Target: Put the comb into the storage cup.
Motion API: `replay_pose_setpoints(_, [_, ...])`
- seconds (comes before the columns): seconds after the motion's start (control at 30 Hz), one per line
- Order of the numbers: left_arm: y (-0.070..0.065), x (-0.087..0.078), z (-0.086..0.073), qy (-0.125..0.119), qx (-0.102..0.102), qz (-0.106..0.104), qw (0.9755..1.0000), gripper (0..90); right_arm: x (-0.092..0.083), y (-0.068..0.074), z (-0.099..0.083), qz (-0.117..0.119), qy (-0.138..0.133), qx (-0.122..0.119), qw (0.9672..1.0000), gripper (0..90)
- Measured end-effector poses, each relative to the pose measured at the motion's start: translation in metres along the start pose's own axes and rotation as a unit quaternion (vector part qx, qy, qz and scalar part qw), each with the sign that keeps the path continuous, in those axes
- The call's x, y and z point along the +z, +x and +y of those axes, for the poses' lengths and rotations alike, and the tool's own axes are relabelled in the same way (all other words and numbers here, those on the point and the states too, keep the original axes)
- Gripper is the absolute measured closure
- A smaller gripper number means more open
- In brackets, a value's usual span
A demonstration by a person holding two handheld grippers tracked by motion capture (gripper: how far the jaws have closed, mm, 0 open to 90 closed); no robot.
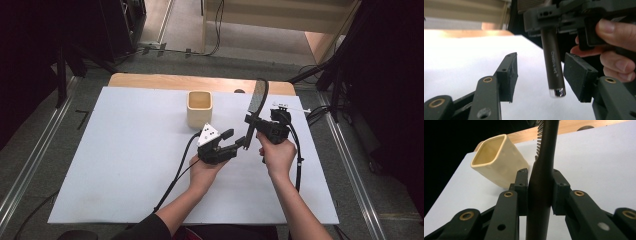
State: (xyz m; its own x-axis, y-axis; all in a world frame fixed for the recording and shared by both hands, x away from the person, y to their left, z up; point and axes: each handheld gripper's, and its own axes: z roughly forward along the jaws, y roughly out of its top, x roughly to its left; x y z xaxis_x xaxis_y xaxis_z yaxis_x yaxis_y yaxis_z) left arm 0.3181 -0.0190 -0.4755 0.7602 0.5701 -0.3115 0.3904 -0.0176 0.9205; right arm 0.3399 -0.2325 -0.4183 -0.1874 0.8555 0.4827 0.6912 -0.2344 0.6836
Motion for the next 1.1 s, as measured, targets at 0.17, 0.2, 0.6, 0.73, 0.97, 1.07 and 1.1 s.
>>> replay_pose_setpoints(0.17, [0.003, -0.001, 0.007, 0.039, 0.001, -0.005, 0.9992, 45.2, 0.0, 0.0, 0.0, -0.007, -0.003, -0.007, 0.9999, 69.5])
replay_pose_setpoints(0.2, [0.003, -0.001, 0.008, 0.043, -0.002, -0.008, 0.9991, 45.1, 0.0, 0.0, 0.0, -0.007, -0.004, -0.008, 0.9999, 69.5])
replay_pose_setpoints(0.6, [0.017, -0.012, 0.027, 0.132, -0.006, -0.032, 0.9907, 43.4, -0.001, 0.0, 0.0, -0.009, -0.009, -0.017, 0.9998, 69.5])
replay_pose_setpoints(0.73, [0.021, -0.016, 0.029, 0.16, -0.004, -0.039, 0.9863, 41.9, -0.001, 0.001, -0.001, -0.01, -0.009, -0.02, 0.9997, 69.6])
replay_pose_setpoints(0.97, [0.025, -0.024, 0.032, 0.19, 0.005, -0.051, 0.9805, 39.0, -0.001, 0.003, -0.002, -0.009, -0.013, -0.027, 0.9995, 69.6])
replay_pose_setpoints(1.07, [0.027, -0.029, 0.033, 0.2, 0.01, -0.055, 0.9782, 38.3, -0.001, 0.003, -0.002, -0.008, -0.016, -0.03, 0.9994, 69.6])
replay_pose_setpoints(1.1, [0.028, -0.03, 0.033, 0.199, 0.008, -0.055, 0.9784, 38.3, -0.002, 0.004, -0.002, -0.008, -0.02, -0.032, 0.9993, 69.6])
